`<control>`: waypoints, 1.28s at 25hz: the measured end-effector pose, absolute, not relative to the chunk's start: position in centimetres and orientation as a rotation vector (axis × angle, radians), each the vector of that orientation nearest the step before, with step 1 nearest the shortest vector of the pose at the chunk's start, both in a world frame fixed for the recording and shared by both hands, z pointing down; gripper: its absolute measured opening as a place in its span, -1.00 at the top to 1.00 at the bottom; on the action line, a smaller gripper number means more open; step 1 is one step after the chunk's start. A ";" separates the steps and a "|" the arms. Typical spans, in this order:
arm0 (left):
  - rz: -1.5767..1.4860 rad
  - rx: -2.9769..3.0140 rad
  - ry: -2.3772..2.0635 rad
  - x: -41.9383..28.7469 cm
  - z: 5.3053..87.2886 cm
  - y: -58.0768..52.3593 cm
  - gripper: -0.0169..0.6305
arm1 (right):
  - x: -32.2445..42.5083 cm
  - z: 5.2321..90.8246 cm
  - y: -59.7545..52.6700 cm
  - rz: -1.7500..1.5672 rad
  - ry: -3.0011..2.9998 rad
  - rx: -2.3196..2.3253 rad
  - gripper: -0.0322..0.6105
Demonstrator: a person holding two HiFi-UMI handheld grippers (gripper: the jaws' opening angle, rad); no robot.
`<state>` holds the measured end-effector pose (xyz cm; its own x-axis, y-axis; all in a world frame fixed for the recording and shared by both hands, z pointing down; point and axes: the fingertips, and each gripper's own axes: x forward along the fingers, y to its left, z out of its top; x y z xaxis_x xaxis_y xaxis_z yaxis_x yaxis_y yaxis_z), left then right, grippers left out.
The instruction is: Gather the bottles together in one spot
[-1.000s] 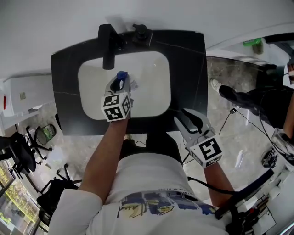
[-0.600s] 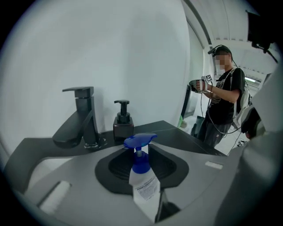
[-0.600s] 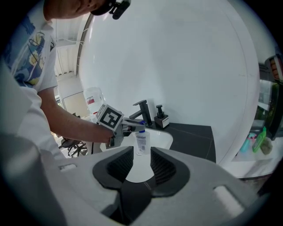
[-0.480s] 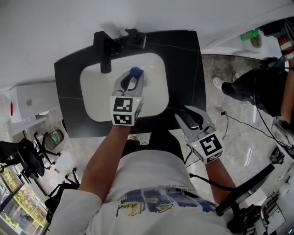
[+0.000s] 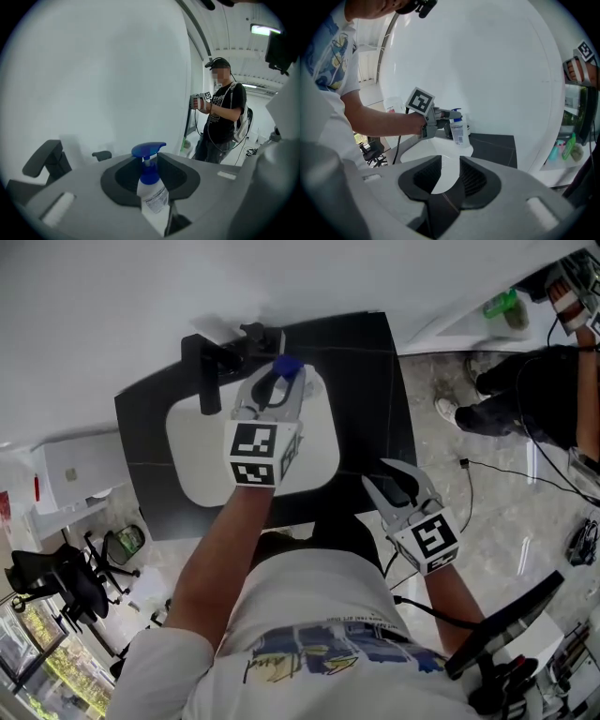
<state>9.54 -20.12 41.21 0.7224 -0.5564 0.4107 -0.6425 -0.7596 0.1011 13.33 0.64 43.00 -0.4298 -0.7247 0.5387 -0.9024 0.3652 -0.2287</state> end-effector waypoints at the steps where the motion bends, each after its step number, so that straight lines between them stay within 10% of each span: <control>1: 0.526 2.703 -0.947 10.2 41.0 -20.6 0.64 | 13.6 43.1 0.6 0.718 -2.278 1.434 0.53; 32: 0.504 2.982 -0.962 17.0 43.7 -27.5 0.62 | 18.1 45.5 -0.2 0.831 -2.186 1.456 0.53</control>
